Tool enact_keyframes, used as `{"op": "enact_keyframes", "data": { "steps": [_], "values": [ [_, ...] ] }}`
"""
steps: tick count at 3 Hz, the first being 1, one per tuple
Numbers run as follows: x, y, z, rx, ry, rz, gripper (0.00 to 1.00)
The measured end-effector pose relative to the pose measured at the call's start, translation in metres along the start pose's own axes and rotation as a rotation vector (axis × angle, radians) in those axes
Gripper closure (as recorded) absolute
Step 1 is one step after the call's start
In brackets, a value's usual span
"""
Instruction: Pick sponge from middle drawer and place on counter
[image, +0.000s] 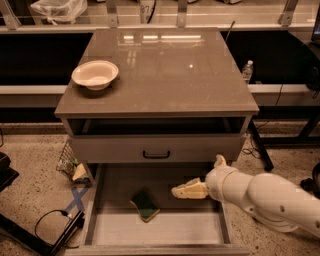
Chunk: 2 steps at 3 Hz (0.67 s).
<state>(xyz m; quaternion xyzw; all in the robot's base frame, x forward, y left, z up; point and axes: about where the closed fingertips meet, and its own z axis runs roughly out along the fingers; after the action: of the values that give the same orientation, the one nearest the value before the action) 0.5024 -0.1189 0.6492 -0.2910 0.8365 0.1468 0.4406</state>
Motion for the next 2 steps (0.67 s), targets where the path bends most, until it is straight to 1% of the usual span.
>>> {"op": "enact_keyframes", "data": {
  "steps": [1, 2],
  "values": [
    [0.026, 0.021, 0.04, 0.006, -0.058, 0.068, 0.0],
    [0.03, 0.029, 0.057, 0.005, -0.086, 0.11, 0.0]
  ]
}}
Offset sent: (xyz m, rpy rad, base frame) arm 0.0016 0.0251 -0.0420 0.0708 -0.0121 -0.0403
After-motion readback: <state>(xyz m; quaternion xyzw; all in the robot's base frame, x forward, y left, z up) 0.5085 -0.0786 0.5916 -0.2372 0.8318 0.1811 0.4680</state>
